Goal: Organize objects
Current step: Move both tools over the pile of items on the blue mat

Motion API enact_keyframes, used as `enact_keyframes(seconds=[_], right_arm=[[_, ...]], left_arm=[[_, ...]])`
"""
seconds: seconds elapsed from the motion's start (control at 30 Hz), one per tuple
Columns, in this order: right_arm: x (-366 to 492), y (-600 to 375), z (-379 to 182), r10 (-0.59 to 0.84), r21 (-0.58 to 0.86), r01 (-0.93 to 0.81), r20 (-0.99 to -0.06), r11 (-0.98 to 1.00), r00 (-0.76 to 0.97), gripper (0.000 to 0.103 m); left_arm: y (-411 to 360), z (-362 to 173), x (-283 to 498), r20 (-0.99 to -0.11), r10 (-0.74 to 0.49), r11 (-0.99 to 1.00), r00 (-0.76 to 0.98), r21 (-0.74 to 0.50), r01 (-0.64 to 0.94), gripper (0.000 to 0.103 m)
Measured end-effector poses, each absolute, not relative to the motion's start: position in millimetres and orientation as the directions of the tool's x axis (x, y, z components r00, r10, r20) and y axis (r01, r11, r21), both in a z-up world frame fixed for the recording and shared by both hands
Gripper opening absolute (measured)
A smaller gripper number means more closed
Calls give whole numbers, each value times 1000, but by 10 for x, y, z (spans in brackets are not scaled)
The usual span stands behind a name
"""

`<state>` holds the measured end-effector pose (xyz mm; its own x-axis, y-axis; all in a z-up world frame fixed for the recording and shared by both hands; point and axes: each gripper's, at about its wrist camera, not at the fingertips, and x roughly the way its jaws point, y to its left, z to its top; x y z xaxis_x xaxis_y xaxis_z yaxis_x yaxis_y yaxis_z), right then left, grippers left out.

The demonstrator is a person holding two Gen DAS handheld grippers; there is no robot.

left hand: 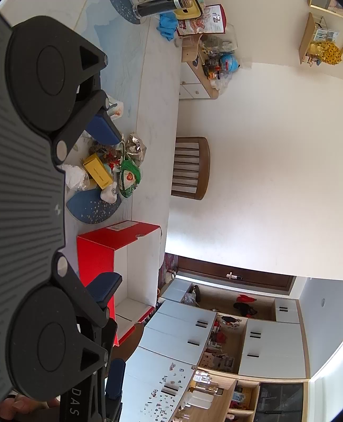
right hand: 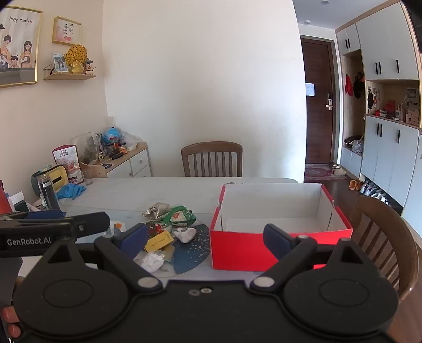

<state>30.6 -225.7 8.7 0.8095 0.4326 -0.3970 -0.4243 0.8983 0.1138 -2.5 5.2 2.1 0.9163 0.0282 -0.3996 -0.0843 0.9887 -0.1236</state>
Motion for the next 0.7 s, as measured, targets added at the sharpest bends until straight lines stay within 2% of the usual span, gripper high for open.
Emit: enact_keyframes(seconds=[0.7], right_arm=[[510,-1942,6,441,114,-437,-429,892,789,94]], left_arm=[[378,-13,174,-399,94,981,912,-117,-152,103]])
